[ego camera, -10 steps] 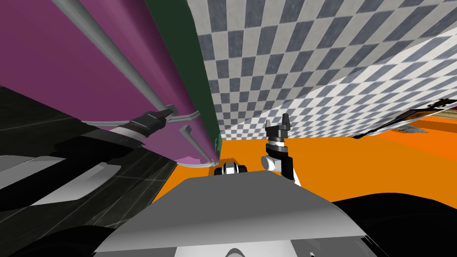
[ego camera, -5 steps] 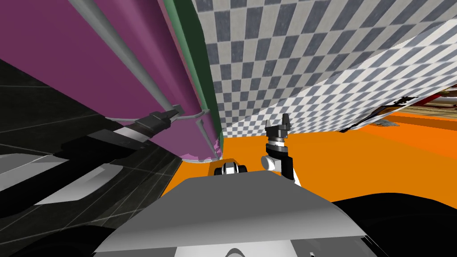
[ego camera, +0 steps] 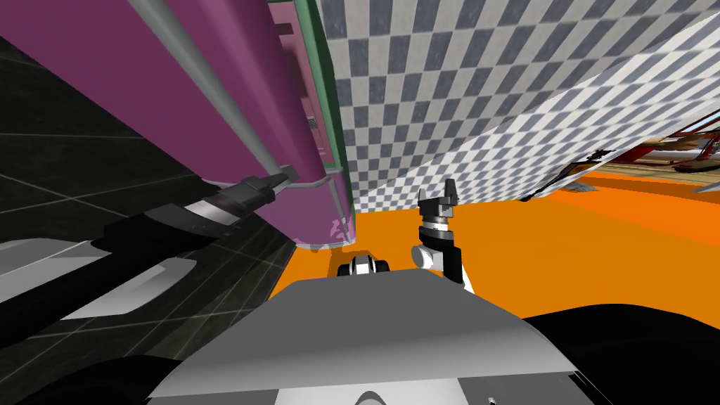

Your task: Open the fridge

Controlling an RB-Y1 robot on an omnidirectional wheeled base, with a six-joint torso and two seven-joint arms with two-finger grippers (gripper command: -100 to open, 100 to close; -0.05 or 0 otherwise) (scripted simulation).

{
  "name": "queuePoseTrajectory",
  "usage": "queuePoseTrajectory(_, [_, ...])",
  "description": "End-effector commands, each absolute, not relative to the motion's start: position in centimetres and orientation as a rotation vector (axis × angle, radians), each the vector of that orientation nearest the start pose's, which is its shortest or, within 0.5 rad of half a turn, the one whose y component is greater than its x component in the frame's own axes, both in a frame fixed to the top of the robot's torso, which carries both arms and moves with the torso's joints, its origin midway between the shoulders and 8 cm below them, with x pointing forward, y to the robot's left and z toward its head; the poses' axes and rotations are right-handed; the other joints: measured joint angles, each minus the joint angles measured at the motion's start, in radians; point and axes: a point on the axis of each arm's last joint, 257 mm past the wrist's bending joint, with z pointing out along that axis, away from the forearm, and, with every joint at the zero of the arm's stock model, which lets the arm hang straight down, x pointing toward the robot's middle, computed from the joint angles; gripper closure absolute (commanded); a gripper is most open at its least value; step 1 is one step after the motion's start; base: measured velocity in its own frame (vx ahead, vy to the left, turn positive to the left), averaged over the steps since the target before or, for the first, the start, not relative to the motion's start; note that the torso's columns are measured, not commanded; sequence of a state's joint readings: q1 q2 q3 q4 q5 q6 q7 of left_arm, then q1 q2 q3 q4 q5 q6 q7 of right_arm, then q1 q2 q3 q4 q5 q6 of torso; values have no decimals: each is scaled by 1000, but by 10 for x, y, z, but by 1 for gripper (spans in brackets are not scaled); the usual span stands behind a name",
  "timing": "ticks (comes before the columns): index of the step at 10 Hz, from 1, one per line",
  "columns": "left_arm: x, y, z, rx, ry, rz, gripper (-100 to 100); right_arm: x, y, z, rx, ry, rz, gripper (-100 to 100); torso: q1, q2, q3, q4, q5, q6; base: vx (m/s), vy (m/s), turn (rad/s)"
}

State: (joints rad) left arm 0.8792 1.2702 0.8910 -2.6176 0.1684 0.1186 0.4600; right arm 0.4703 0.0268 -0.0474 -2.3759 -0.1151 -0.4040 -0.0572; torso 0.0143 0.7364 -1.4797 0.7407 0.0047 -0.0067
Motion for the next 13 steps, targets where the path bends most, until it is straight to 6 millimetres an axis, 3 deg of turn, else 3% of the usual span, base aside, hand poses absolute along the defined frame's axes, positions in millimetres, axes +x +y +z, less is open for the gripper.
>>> queuePoseTrajectory(1, [357,249,117,-103,1530,-901,100,336,-304,59,734,483,1405,0,1,3,2,0,0,1,-302,235,-78])
queuePoseTrajectory(4, [352,238,115,-68,1543,-930,100,336,-304,58,734,483,1404,0,-16,-6,-2,-3,-5,4,-135,106,-31])
queuePoseTrajectory(6, [349,231,115,-47,1547,-954,100,336,-304,59,733,483,1404,0,-4,5,6,-2,-1,5,-191,236,-86])
queuePoseTrajectory(13, [332,199,115,59,1568,-1069,100,336,-304,59,734,483,1404,0,0,-4,-3,-2,0,2,-151,228,-58])
